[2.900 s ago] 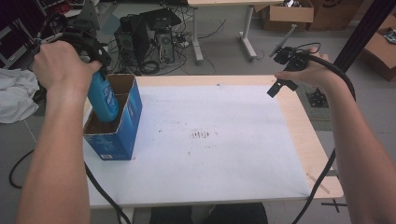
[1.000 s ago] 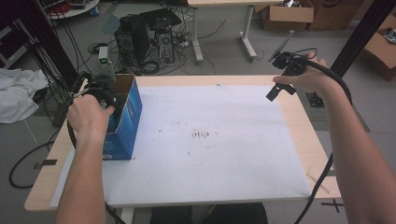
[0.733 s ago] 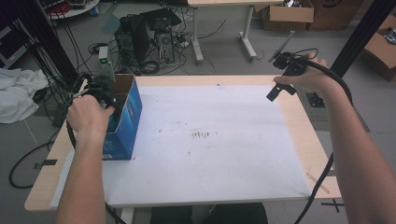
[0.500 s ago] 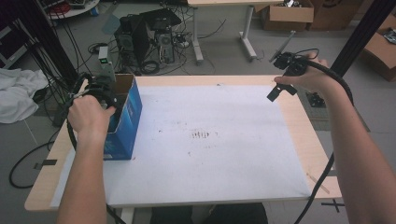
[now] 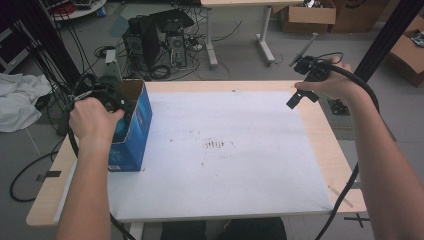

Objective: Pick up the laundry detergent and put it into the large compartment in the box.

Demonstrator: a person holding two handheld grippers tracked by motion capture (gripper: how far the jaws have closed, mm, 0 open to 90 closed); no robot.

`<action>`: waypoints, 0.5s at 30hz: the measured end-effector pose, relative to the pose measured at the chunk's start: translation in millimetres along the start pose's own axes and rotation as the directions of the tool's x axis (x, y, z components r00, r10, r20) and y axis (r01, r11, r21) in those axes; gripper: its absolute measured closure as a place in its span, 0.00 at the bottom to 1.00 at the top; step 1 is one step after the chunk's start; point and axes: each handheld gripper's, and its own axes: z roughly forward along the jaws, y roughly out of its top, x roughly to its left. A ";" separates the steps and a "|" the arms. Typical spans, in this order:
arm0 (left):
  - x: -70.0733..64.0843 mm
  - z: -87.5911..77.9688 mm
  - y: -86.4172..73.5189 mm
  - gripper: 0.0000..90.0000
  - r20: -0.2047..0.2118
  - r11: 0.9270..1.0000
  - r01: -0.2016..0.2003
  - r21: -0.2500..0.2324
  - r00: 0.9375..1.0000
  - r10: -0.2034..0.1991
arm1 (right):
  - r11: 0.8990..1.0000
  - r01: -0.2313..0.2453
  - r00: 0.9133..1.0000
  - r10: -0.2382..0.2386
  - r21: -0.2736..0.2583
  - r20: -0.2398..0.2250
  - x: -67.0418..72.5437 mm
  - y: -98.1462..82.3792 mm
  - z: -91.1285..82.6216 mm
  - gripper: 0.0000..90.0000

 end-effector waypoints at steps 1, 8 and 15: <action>-1.2 -5.8 -0.3 0.27 0.004 1.000 -0.007 -0.006 1.000 0.007 | 1.000 0.000 1.000 0.000 0.001 0.001 0.0 0.0 -0.4 0.18; -13.7 -43.3 -4.4 0.23 0.020 0.994 -0.063 -0.086 0.998 0.065 | 1.000 -0.001 1.000 0.001 -0.004 -0.001 0.4 -1.1 -2.1 0.18; -41.9 -61.7 -9.3 0.18 0.037 0.982 -0.143 -0.125 0.988 0.149 | 1.000 -0.002 1.000 0.002 -0.004 0.000 0.6 -1.9 -2.8 0.18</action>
